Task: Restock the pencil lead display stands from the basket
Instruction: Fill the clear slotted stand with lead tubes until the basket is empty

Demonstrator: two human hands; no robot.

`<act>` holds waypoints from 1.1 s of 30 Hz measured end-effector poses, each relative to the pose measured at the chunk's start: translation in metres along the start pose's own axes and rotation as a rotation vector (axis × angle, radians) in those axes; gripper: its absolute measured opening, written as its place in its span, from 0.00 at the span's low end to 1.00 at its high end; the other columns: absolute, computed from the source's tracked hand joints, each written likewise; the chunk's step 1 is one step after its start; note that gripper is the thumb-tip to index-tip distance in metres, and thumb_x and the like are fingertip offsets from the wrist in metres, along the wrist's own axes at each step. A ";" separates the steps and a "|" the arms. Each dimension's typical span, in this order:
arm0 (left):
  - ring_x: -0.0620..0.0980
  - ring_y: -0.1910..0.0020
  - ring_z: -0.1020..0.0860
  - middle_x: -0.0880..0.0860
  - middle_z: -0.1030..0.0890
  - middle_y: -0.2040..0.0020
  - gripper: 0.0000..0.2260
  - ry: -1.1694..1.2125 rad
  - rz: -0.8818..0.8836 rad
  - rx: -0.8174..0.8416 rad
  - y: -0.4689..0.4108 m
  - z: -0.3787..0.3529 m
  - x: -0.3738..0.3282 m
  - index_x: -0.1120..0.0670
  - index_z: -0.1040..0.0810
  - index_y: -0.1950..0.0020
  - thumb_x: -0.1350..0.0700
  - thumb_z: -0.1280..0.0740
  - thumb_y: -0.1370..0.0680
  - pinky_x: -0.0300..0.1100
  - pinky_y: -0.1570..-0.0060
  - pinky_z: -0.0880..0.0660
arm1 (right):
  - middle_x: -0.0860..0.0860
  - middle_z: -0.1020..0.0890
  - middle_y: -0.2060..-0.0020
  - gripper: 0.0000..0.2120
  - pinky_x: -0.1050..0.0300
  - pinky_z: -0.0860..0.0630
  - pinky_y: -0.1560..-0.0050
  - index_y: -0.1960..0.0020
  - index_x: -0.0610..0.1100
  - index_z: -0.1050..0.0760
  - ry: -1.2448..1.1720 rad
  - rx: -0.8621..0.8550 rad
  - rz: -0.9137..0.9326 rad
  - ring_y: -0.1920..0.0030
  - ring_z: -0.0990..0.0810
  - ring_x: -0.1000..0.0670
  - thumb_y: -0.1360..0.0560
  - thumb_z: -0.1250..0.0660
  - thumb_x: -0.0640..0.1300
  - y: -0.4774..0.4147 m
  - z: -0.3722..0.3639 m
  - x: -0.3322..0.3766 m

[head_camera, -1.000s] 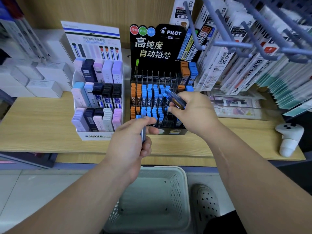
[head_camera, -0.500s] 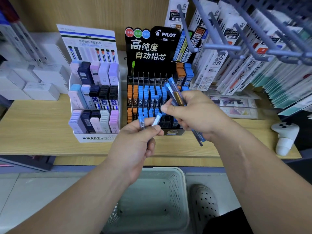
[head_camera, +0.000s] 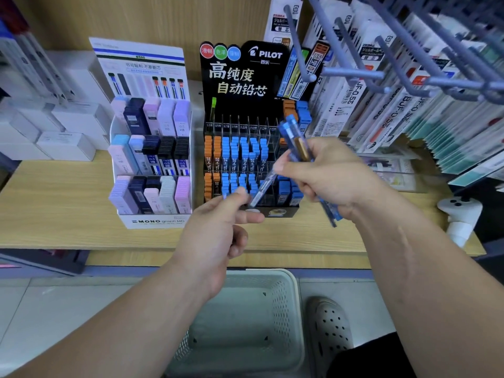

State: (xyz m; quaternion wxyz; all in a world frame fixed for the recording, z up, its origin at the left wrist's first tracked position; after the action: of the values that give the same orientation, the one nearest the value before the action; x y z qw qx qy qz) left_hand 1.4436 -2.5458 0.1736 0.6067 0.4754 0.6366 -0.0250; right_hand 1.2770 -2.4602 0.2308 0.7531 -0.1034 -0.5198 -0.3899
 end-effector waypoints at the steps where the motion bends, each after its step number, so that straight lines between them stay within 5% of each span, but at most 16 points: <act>1: 0.48 0.75 0.34 0.56 0.14 0.56 0.12 0.005 0.015 -0.025 -0.001 0.003 0.000 0.53 0.20 0.44 0.46 0.35 0.19 0.40 0.73 0.40 | 0.57 0.27 0.77 0.05 0.59 0.33 0.69 0.58 0.46 0.19 0.051 -0.052 0.025 0.77 0.31 0.57 0.25 0.25 0.44 -0.003 0.005 -0.001; 4: 0.48 0.75 0.36 0.57 0.14 0.58 0.14 0.047 0.022 -0.076 -0.003 0.009 0.000 0.54 0.20 0.43 0.46 0.40 0.17 0.39 0.75 0.41 | 0.60 0.24 0.76 0.05 0.61 0.31 0.69 0.58 0.47 0.19 0.201 -0.133 0.106 0.74 0.27 0.61 0.25 0.25 0.46 -0.008 0.006 -0.002; 8: 0.49 0.76 0.37 0.60 0.16 0.60 0.11 0.107 -0.008 -0.081 -0.002 0.009 -0.001 0.54 0.25 0.41 0.52 0.43 0.16 0.38 0.77 0.42 | 0.54 0.18 0.63 0.06 0.53 0.22 0.56 0.58 0.50 0.19 0.363 -0.195 0.183 0.59 0.20 0.52 0.24 0.26 0.49 -0.011 -0.005 -0.002; 14: 0.50 0.76 0.35 0.60 0.16 0.61 0.07 0.081 -0.076 -0.063 0.001 0.005 -0.005 0.54 0.30 0.46 0.52 0.44 0.14 0.39 0.75 0.40 | 0.47 0.17 0.61 0.07 0.46 0.21 0.54 0.53 0.47 0.20 0.470 -0.232 0.269 0.58 0.19 0.45 0.23 0.28 0.50 -0.017 -0.016 -0.009; 23: 0.49 0.76 0.30 0.57 0.16 0.62 0.09 0.084 -0.083 -0.042 0.002 0.005 -0.007 0.55 0.27 0.47 0.53 0.43 0.15 0.40 0.74 0.35 | 0.51 0.21 0.66 0.10 0.51 0.25 0.63 0.58 0.49 0.26 0.621 -0.159 0.261 0.62 0.22 0.46 0.22 0.29 0.53 -0.021 -0.029 -0.018; 33: 0.49 0.75 0.30 0.56 0.17 0.64 0.09 0.109 -0.063 -0.048 0.002 0.006 -0.005 0.55 0.25 0.47 0.54 0.43 0.15 0.41 0.74 0.34 | 0.50 0.19 0.62 0.07 0.46 0.22 0.56 0.53 0.48 0.21 0.462 -0.220 0.320 0.59 0.21 0.47 0.23 0.28 0.50 -0.021 -0.014 -0.016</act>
State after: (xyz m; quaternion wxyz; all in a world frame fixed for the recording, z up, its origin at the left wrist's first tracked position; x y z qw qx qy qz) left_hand 1.4479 -2.5512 0.1776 0.5812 0.4411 0.6838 -0.0025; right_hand 1.2695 -2.4750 0.2059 0.8874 -0.1737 -0.2665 -0.3335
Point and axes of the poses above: each hand's wrist, its own y-axis away from the middle knuckle, its own z-axis out of the back of the hand, x = y × z, the point moved 3 cm from there along -y, towards the middle knuckle
